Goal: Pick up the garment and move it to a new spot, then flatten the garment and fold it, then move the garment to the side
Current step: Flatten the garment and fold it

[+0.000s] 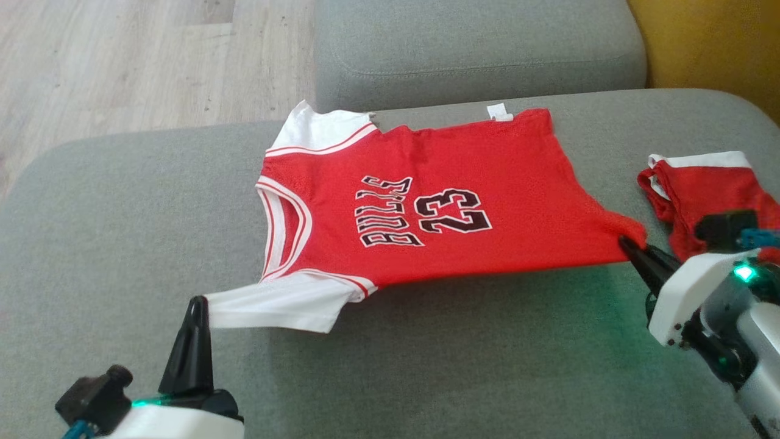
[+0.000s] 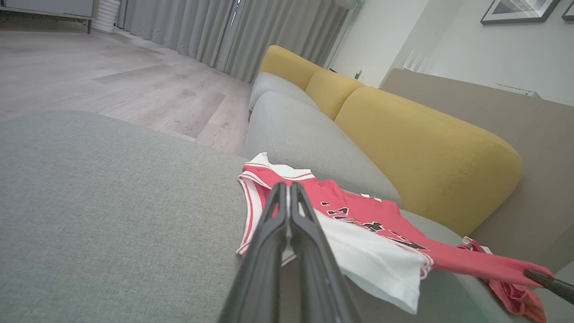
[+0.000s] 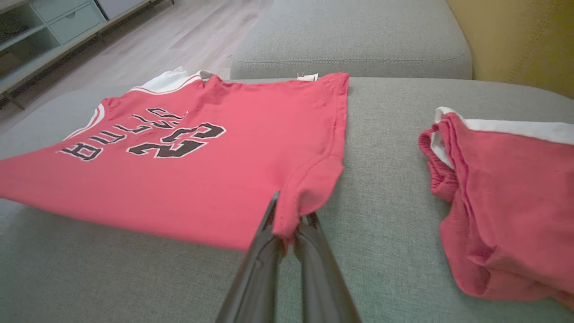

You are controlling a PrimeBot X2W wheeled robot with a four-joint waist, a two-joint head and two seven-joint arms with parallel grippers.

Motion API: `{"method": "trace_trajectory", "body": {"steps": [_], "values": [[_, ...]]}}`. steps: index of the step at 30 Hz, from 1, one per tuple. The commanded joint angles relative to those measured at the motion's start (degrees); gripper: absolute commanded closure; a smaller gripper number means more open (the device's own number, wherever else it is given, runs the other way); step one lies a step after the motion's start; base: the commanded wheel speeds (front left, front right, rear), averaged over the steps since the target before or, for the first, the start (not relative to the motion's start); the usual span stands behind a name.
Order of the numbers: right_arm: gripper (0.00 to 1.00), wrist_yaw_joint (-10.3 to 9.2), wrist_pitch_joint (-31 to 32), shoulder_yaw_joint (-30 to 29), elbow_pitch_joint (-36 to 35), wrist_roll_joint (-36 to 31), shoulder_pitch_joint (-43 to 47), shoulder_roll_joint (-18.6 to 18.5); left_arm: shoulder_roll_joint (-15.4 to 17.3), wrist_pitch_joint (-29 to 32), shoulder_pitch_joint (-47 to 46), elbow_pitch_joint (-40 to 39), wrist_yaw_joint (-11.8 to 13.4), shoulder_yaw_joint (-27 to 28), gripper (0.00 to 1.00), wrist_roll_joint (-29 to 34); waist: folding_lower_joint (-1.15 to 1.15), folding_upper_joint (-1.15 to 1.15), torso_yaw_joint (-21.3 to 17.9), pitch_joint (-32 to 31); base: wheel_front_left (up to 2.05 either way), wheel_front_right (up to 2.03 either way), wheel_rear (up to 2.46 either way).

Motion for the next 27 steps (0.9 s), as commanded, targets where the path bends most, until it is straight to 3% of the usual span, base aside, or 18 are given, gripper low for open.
{"method": "trace_trajectory", "body": {"steps": [1, 14, 27], "values": [[1.00, -0.05, 0.19, -1.82, -2.39, -0.92, 0.27, -0.97, 1.00, -0.43, -2.29, -2.34, 0.67, 2.51, 1.00, 0.26, 0.00, -0.01, -0.16, 0.28, 0.00, 0.00, 0.00], [1.00, -0.05, 6.90, -14.46, -5.66, -10.75, 0.95, 7.44, 2.74, 3.64, -12.47, 2.63, 1.44, 0.73, 1.00, 3.68, 0.00, -0.01, -1.16, 4.46, 0.00, 0.00, 0.00], [1.00, -0.05, 13.42, -19.03, -2.60, -17.24, -6.04, 12.85, 5.01, 10.09, -28.45, 14.24, 0.03, -2.66, 1.00, 7.78, 0.00, -0.01, -0.61, 11.60, 0.00, 0.00, 0.00]]}}
